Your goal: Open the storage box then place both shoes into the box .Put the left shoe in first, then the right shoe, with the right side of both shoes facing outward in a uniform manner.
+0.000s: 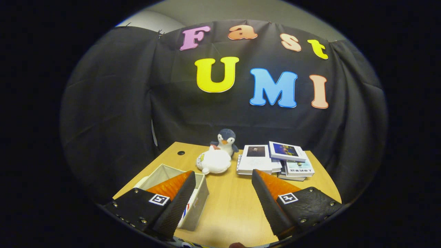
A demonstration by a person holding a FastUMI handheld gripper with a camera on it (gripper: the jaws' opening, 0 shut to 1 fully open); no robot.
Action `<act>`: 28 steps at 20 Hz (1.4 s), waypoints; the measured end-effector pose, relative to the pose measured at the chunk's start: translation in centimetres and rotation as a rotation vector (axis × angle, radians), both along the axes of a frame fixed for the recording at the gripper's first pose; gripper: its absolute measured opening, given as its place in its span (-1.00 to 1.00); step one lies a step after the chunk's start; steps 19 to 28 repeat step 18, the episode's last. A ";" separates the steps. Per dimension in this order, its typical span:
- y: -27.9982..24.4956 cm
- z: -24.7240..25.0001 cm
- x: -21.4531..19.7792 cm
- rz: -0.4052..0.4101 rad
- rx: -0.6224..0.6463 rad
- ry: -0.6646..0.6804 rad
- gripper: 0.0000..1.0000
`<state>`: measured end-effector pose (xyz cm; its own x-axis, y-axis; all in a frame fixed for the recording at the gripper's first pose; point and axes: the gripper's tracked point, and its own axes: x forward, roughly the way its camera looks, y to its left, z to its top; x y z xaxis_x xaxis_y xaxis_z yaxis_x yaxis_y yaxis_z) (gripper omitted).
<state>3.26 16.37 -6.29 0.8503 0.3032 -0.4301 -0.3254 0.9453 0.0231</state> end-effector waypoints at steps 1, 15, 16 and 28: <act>-1.0 0.6 0.1 -0.005 -0.009 -0.025 0.98; -9.6 5.1 1.3 -0.132 0.029 -0.239 0.98; -9.8 5.4 1.4 -0.140 0.037 -0.247 0.98; -10.3 6.1 1.7 -0.159 0.052 -0.268 0.98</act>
